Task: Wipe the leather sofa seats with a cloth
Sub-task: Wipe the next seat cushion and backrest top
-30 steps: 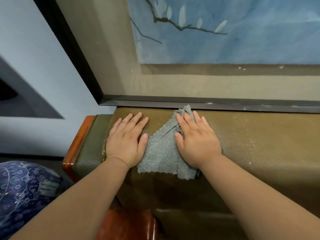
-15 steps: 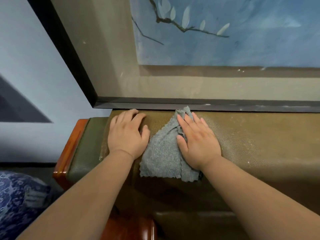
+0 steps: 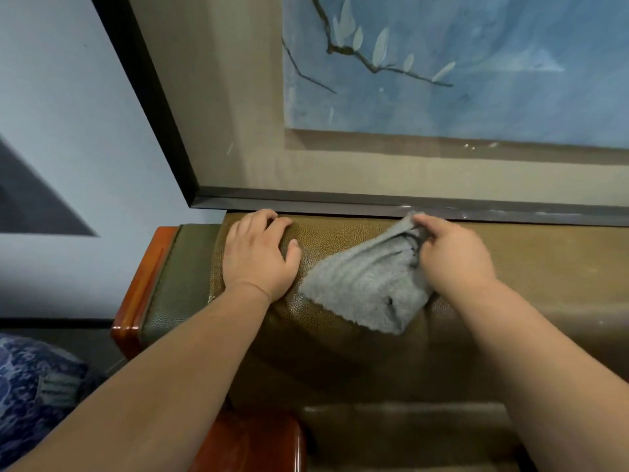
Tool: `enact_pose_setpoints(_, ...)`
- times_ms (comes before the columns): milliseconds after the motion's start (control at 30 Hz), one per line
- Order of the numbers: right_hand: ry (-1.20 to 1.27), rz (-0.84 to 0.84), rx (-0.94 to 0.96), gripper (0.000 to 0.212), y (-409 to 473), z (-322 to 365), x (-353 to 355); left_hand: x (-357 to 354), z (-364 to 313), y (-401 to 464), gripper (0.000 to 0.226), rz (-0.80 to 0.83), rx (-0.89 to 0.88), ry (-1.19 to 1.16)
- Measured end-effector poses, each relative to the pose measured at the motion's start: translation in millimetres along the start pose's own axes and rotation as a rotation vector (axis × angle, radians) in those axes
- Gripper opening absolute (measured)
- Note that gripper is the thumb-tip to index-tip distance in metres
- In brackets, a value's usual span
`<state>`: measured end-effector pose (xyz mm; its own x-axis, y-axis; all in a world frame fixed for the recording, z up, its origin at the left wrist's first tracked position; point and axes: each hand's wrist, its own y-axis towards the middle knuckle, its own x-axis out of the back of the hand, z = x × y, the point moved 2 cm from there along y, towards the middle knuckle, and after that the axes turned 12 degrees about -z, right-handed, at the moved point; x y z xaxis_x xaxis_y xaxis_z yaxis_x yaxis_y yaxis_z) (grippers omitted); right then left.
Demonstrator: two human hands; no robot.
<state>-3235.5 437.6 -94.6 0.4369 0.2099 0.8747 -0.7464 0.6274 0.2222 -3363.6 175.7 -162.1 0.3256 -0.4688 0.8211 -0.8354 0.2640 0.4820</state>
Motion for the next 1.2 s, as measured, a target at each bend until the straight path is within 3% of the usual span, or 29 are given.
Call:
enact_pose_setpoints(100,-0.093,-0.072,0.067,0.05,-12.7,25.0,-8.3,-1.0,1.5,-0.4,0.053,-0.002,-0.003,-0.013)
enact_pose_setpoints(233,-0.354,0.181,0.083,0.08,-40.9,48.5,-61.7,-2.6,1.3,1.6,0.054,0.007,-0.003,-0.015)
enact_pose_setpoints(300,-0.355,0.187,0.142,0.086,-37.6,49.0,-73.6,-4.2,2.6,1.6,0.054,0.0,-0.003,-0.008)
enact_pose_setpoints(433,-0.277,0.25,0.46,0.088,-43.7,65.0,-78.4,-5.1,3.2,2.6,0.053,-0.005,-0.012,-0.012)
enact_pose_setpoints(533,-0.254,0.291,0.544,0.09,-38.3,55.3,-72.3,-2.8,1.6,3.3,0.051,-0.008,-0.003,-0.016)
enact_pose_setpoints(700,-0.327,0.17,0.36,0.089,-2.9,-30.2,-37.2,-5.2,1.7,3.4,0.048,-0.018,-0.008,-0.012)
enact_pose_setpoints(800,-0.365,0.144,0.245,0.09,-6.5,-25.1,-42.4,-5.2,2.5,4.3,0.048,-0.028,-0.004,-0.015)
enact_pose_setpoints(933,-0.26,0.191,0.445,0.084,-34.1,28.5,-65.3,-4.4,0.6,4.9,0.049,-0.023,-0.008,-0.003)
enact_pose_setpoints(1033,-0.251,0.225,0.528,0.083,-30.8,7.4,-53.8,-4.1,-0.5,5.0,0.05,-0.018,0.01,0.009)
enact_pose_setpoints(1100,-0.313,0.174,0.447,0.088,-18.9,-32.5,-42.4,-3.0,-1.5,5.5,0.054,-0.018,0.027,0.007)
enact_pose_setpoints(1200,-0.378,0.052,0.175,0.095,2.2,-74.9,-27.7,-0.8,-2.9,5.2,0.061,-0.025,0.027,0.016)
